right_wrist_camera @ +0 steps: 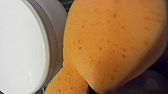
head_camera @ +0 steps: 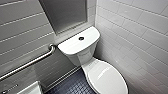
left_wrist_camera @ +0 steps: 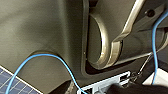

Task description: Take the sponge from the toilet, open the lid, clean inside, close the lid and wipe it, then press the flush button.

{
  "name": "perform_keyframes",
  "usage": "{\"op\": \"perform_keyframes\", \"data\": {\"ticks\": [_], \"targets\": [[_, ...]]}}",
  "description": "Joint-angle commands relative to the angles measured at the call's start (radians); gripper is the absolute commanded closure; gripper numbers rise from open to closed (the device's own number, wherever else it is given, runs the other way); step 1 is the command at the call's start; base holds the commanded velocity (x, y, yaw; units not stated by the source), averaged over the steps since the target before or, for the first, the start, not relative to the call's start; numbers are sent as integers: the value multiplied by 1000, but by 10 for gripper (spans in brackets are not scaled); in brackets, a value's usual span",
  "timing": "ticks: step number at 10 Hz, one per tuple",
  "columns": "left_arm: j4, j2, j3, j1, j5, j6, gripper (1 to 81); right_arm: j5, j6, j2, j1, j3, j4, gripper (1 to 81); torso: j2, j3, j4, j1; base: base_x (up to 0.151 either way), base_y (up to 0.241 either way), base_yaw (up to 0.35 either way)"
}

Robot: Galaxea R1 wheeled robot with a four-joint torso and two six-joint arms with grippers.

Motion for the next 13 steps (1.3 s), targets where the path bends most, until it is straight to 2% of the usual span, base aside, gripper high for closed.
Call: {"op": "perform_keyframes", "data": {"ticks": [1, 3, 5, 6, 9, 13], "targets": [[6, 0, 6, 24, 91, 4, 10, 31, -28, -122, -85, 119, -39, 811, 0, 0, 0, 0, 0, 0, 0], [6, 0, 4, 21, 91, 3, 10, 60, -88, -176, -99, 212, -42, 811, 0, 0, 0, 0, 0, 0, 0], [6, 0, 4, 19, 91, 3, 10, 51, -140, -236, -33, 336, -40, 811, 0, 0, 0, 0, 0, 0, 0], [6, 0, 4, 19, 91, 4, 10, 33, -146, -245, 18, 373, -39, 811, -1, 0, 0, 0, 0, 0, 0], [6, 0, 4, 19, 91, 3, 10, -150, -146, -182, 211, 396, -22, 811, -1, 0, 0, 0, 0, 0, 0], [6, 0, 4, 19, 91, 3, 10, -369, -145, -64, 449, 360, 22, 811, -1, 0, 0, 0, 0, 0, 0]]}}
